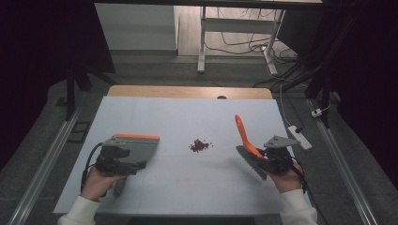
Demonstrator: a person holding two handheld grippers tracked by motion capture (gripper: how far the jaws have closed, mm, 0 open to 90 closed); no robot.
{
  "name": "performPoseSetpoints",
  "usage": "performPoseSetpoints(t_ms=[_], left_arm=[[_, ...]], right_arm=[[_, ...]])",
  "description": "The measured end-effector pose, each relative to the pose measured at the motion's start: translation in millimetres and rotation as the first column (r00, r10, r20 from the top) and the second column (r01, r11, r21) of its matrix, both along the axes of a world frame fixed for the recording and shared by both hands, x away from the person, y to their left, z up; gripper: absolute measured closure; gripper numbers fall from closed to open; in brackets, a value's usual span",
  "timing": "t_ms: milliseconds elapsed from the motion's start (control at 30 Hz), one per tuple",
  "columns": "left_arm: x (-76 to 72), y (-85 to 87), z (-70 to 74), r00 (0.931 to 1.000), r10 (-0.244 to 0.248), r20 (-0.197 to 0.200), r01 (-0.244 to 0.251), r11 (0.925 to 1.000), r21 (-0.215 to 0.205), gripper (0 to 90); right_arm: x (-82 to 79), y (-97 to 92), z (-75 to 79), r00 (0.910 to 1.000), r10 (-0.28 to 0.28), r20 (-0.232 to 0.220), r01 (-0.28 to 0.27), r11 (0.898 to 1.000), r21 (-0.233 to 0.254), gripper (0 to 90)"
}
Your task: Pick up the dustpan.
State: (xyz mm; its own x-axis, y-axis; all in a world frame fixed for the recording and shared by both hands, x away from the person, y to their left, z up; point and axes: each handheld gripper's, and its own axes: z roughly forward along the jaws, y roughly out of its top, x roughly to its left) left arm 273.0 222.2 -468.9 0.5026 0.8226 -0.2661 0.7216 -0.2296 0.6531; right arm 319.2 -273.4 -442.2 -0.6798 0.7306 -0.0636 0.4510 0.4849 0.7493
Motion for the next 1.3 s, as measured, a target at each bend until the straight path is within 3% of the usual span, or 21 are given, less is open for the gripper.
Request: performPoseSetpoints(t_ms=[200,333,400,567,633,767,800,933,967,1300], left_arm=[[-2.9,-3.0,6.5,0.9994,0.027,-0.022,-0.028,0.9996,-0.004,12.8],[-7.3,-4.6,6.1,0.9991,0.016,-0.038,-0.018,0.9991,-0.037,13.6],[-9.3,-5.2,5.8,0.9986,0.009,-0.052,-0.01,0.9996,-0.027,13.1],[-13.2,-0.4,7.1,0.9955,0.078,-0.053,-0.078,0.9969,0.002,13.6],[-15.2,3.1,4.4,0.9905,0.117,-0.071,-0.114,0.9925,0.043,14.4],[-15.2,6.7,1.8,0.9849,0.15,-0.087,-0.142,0.9863,0.083,14.8],[-14.9,10.0,-0.5,0.9797,0.173,-0.1,-0.163,0.9815,0.099,14.9],[-17.7,16.2,-5.2,0.9692,0.209,-0.13,-0.197,0.9748,0.105,15.9],[-21.0,20.0,-8.9,0.9629,0.224,-0.151,-0.211,0.9727,0.097,16.0],[-18.2,21.6,-25.8,0.9475,0.242,-0.209,-0.224,0.9687,0.107,16.3]], right_arm=[[2.2,-0.9,5.0,0.9998,0.016,0.007,-0.016,1.0,0.023,70.2],[4.6,-0.7,9.4,0.9996,0.021,0.019,-0.021,0.999,0.03,70.2],[4.9,-0.2,9.5,0.9997,0.019,0.017,-0.02,0.999,0.034,70.2],[7.8,3.2,7.7,0.9996,0.028,0.008,-0.028,0.999,0.034,70.2],[8.8,4.4,7.5,0.9994,0.034,0.007,-0.034,0.999,0.033,70.2],[8.4,6.6,7.4,0.9992,0.038,0.01,-0.038,0.999,0.027,70.2],[8.2,7.0,7.1,0.9993,0.037,0.01,-0.037,0.999,0.025,70.1],[7.8,7.7,5.3,0.9992,0.039,0.005,-0.039,0.999,0.018,70.2],[7.7,7.7,4.8,0.9992,0.04,0.005,-0.04,0.999,0.017,70.1],[7.5,9.7,3.0,0.9992,0.04,0.005,-0.04,0.999,0.007,70.1]])
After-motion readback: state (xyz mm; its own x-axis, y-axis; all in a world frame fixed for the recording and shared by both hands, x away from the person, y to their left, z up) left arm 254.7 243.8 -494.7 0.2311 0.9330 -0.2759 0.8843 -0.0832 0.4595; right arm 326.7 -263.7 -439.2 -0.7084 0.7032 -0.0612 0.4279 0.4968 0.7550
